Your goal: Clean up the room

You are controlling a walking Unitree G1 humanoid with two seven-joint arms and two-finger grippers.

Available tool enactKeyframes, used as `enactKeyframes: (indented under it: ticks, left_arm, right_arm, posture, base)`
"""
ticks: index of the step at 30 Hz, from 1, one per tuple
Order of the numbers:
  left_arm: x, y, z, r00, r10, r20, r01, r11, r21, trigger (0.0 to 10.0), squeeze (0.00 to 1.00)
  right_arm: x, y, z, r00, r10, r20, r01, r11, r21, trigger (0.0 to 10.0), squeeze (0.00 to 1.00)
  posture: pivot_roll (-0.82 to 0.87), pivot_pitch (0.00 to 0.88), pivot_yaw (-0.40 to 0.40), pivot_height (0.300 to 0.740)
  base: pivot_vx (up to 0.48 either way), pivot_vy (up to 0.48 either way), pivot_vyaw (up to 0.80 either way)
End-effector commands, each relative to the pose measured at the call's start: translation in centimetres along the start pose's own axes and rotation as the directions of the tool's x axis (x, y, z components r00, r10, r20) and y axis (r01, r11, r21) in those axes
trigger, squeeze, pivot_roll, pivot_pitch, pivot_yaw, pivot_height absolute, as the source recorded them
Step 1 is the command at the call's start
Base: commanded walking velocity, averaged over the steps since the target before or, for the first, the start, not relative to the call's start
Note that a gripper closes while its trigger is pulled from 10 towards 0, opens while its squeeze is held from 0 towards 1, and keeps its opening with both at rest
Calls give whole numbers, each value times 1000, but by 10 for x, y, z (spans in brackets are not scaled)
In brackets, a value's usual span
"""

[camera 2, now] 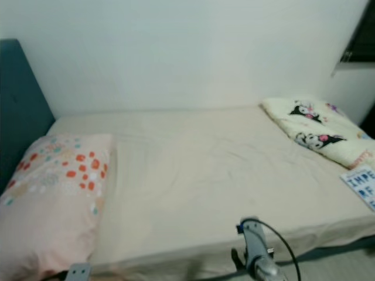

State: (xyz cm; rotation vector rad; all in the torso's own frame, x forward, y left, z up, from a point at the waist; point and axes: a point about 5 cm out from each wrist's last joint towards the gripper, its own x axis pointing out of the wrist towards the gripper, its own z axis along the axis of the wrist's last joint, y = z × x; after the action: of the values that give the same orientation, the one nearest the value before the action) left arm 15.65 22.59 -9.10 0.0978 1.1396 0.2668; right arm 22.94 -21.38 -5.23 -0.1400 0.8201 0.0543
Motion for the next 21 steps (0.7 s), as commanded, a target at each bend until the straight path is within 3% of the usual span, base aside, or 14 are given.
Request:
enactKeyframes:
  ticks: [1, 9, 12, 21]
  left_arm:
    - [0, -3, -3, 1000, -9, -16, 9, 1000, 4, 10000, 0]
    - [0, -5, -2, 1000, -18, -18, 18, 1000, 6, 10000, 0]
    - [0, -6, -2, 1000, -23, -19, 24, 1000, 8, 10000, 0]
    - [-1, -9, -1, 999, -35, -17, 35, 999, 14, 10000, 0]
  right_arm:
    - [0, -5, 2, 1000, -13, 5, 13, 1000, -14, 10000, 0]
    - [0, -13, 15, 998, -49, 51, 49, 999, -5, 10000, 0]
    - [1, -14, 21, 995, -74, 69, 72, 997, 38, 10000, 0]
    - [1, -14, 23, 996, -47, 72, 43, 998, 48, 10000, 0]
  posture:
    - [-36, 0, -38, 740]
    - [-39, 0, -35, 740]
    - [-41, 0, -36, 740]
    - [-46, 0, -38, 740]
  base:
    - [0, -472, 0]
    - [0, -480, 0]
    - [0, -480, 0]
    - [0, -479, 0]
